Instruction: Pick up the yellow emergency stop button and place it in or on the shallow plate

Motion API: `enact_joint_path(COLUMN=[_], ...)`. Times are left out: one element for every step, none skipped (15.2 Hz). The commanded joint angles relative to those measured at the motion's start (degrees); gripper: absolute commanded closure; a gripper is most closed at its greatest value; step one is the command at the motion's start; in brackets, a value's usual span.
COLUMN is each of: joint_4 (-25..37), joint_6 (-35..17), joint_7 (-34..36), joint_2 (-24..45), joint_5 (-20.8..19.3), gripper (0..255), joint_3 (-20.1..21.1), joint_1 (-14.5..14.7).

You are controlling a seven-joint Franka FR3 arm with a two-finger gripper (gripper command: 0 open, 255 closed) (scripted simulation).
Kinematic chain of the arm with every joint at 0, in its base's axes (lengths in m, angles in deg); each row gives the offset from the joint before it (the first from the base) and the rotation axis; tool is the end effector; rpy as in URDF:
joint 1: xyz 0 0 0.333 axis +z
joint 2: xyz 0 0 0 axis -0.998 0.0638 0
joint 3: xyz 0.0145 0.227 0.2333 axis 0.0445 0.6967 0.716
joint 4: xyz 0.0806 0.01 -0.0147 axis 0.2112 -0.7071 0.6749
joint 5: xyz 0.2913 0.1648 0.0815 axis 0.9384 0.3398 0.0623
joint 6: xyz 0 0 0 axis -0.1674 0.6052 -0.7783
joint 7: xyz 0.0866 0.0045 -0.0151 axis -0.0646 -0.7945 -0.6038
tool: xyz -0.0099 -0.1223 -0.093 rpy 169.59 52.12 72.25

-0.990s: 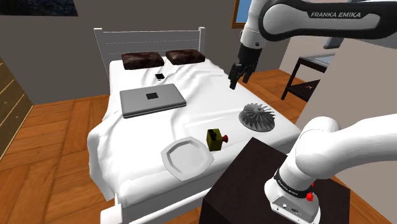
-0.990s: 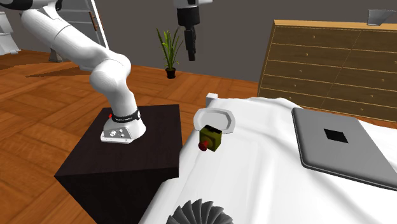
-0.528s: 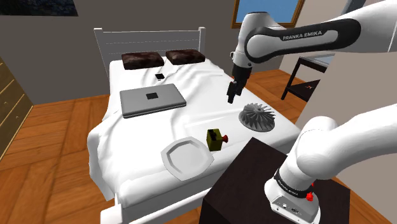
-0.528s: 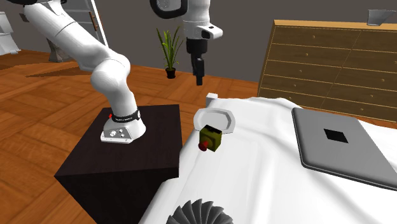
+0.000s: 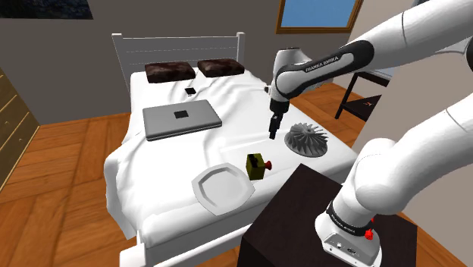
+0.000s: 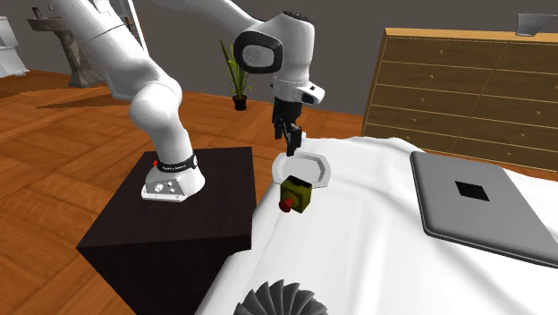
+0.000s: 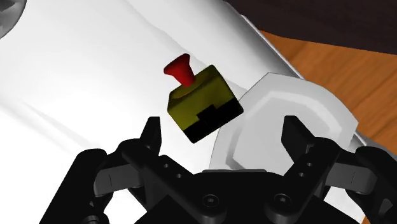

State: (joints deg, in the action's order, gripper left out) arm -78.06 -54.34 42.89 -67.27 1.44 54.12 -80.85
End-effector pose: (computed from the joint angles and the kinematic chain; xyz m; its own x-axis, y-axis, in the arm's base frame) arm 0.3331 -0.0988 0.3655 0.9538 0.2959 -0.0515 0.2921 -0.9538 -0.0707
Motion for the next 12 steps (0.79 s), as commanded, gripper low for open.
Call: enact_joint_path(joint_4=[-0.45,-0.32,-0.12,0.15,0.5,0.92,1.41,1.97,2.6,3.31,4.08,4.93], joint_6=[-3.42,-4.98,-6.52,-8.04,-9.52,-10.96,-12.36,-13.69,-14.96,-16.15,-17.28,-18.33], joint_7=[-4.11,-6.35,-8.65,-11.02,-13.47,-15.99,-18.59,-21.24,-23.94,-26.63,-29.28,-31.86], joint_2=[4.24,6.6,9.04,11.56,14.14,16.79,19.49,22.24,25.01,27.79,30.56,33.31], joint_5=[0.51,0.95,1.53,2.26,3.15,4.19,5.39,6.72,8.15,9.64,11.12,12.55], gripper=[0,0,0,0,0,0,0,0,0,0,0,0], joint_3=[-1.56,-2.38,-3.15,-3.86,-4.45,-4.97,-5.35,-5.54,-5.56,-5.38,-4.95,-4.38], joint_1=[1.07,1.56,2.06,2.56,3.0,3.44,3.81,4.05,4.18,4.16,3.92,3.57])
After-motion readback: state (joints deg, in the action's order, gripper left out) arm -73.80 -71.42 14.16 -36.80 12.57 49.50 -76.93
